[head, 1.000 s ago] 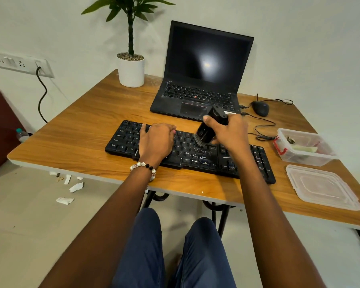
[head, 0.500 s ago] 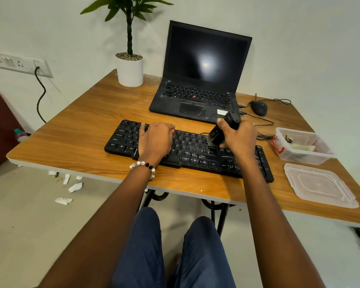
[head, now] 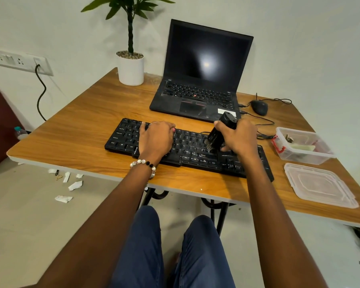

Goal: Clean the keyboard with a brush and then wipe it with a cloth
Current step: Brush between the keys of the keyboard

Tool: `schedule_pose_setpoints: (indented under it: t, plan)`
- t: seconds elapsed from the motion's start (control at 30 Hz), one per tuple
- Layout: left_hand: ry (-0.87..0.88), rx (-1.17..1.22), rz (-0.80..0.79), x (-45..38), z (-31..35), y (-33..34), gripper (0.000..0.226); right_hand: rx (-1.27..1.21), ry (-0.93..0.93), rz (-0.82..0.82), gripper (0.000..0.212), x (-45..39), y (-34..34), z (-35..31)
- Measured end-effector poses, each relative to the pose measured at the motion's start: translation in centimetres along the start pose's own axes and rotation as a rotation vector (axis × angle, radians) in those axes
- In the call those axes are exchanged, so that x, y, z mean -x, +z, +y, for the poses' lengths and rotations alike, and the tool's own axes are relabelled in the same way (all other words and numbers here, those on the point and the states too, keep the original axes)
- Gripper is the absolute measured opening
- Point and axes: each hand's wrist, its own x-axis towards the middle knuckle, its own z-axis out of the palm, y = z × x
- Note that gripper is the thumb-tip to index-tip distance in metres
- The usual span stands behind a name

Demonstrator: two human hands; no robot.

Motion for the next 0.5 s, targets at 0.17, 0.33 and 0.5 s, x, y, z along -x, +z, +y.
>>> schedule_pose_setpoints:
  t: [0.17,0.33,0.5]
  plan:
    - [0.011,-0.01,0.004,-0.1,0.0,0.0,0.032,-0.084,0.022,-0.093,0.03,-0.1,-1.6,-0.6]
    - [0.02,-0.009,-0.005,-0.2,-0.3,0.3,0.033,-0.002,-0.1,0.121,0.036,0.2,0.2,0.0]
    - [0.022,-0.015,-0.003,-0.2,-0.3,0.3,0.033,0.0,-0.027,-0.088,0.033,0.4,-0.6,-0.5]
